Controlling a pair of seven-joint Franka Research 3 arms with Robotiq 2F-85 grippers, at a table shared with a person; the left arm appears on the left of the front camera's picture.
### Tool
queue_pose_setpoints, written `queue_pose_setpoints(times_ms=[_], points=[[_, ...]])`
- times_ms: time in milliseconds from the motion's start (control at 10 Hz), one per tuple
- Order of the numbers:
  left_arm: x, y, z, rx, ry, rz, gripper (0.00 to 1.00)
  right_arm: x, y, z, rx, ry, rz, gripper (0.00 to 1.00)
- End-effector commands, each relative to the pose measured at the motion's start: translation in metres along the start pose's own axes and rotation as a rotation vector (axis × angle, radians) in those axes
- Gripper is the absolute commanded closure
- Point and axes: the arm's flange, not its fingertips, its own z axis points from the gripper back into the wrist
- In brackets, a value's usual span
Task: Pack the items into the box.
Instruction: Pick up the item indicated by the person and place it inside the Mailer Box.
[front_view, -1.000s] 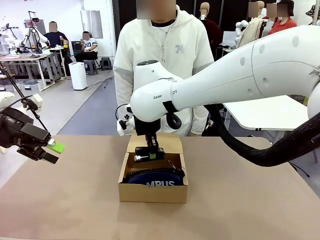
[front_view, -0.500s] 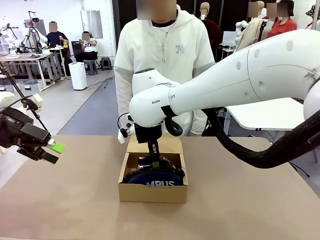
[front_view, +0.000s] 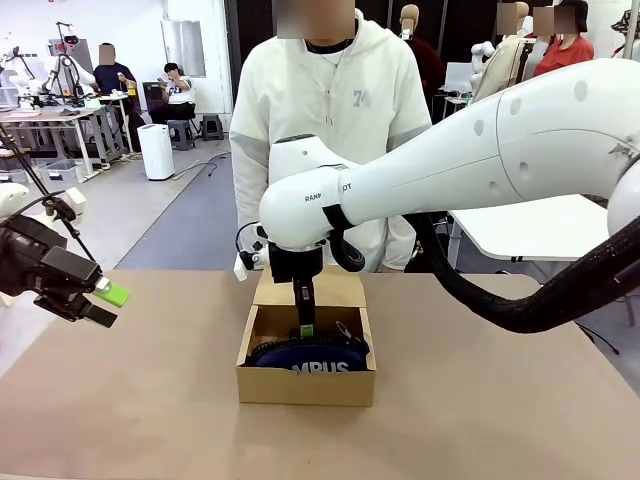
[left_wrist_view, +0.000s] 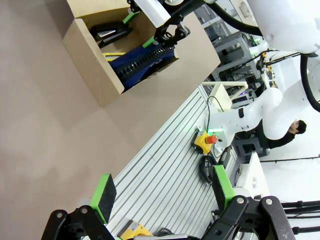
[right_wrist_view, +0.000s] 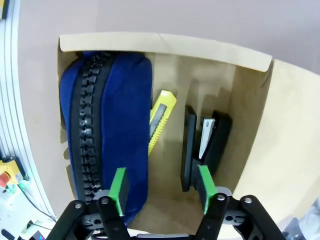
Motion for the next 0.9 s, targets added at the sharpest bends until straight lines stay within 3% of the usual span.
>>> queue_pose_setpoints(times_ms=[0,400,500,800], points=[[0.0,0.0,0.001,-0.004,-0.001,-0.004,0.0,-0.006,0.005,0.003,-0.004,-0.048,-0.011,0.0],[0.0,0.0,0.001,-0.004,-0.001,-0.004,0.0,-0.026,0.009,0.027,0.039,-0.132,0.036,0.0],[0.0,0.0,0.001,-0.004,-0.001,-0.004,0.0,-0.043,0.012,0.044,0.017,-0.121,-0.023,0.0],[0.0,0.0,0.001,-0.004,-0.001,-0.004,0.0,-0.12,0.041,0.111,0.07,-0.279,-0.119,0.0]])
